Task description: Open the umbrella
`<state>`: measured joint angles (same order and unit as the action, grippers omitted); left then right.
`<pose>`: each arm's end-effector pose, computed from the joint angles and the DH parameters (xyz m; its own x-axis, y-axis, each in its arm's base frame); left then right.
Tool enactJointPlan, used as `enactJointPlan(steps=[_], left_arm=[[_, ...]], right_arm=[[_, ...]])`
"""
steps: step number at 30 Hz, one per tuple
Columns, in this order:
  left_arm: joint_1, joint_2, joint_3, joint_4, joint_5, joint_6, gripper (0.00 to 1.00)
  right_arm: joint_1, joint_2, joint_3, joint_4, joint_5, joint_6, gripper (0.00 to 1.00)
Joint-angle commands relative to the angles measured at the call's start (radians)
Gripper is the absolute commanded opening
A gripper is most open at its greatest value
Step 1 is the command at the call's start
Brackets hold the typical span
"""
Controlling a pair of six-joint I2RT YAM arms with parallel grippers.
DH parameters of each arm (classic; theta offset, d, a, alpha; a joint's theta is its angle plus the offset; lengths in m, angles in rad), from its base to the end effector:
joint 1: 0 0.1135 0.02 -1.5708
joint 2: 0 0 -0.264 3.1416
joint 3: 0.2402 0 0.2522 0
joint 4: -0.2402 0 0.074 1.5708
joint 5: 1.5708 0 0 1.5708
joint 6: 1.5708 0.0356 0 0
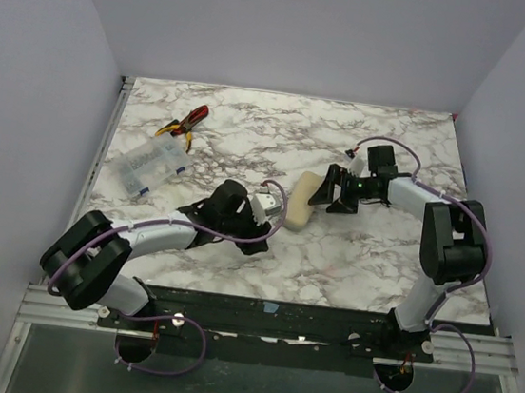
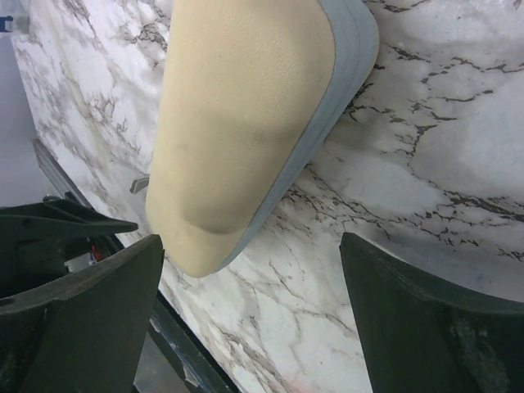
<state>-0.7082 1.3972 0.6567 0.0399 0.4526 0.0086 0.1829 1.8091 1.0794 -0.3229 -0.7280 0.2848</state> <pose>0.2001 -0.1918 0.1842 -0.4824 0.4233 -0.7669 0.8431 0.4620 -0.2753 0.3445 0.0878 0.1641 -0.9490 0.0378 -0.3130 -0.2013 0.6914 0.6939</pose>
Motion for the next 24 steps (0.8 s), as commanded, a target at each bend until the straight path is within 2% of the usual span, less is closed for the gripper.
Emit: enactJointPlan(steps=[1,5,14,19,24], left_arm=[[-0.001,0.002,-0.081,0.226,0.027,-0.113,0.49],[-0.004,0.051,-0.067,0.293,-0.035,-0.093,0.49],[-0.002,0.178,0.023,0.341,-0.029,0.076,0.48],[0.014,0.218,0.029,0.366,-0.039,0.123,0.46],[0.039,0.238,0.006,0.419,-0.024,0.155,0.42]], right_arm=[[-0.003,0.036,-0.023,0.092,-0.032,0.036,0.91],[-0.003,0.051,-0.028,0.128,-0.052,0.065,0.91],[-0.003,0.118,-0.026,0.188,-0.087,0.129,0.87],[-0.003,0.151,-0.046,0.196,-0.084,0.126,0.81],[-0.002,0.183,-0.052,0.170,-0.086,0.103,0.66]])
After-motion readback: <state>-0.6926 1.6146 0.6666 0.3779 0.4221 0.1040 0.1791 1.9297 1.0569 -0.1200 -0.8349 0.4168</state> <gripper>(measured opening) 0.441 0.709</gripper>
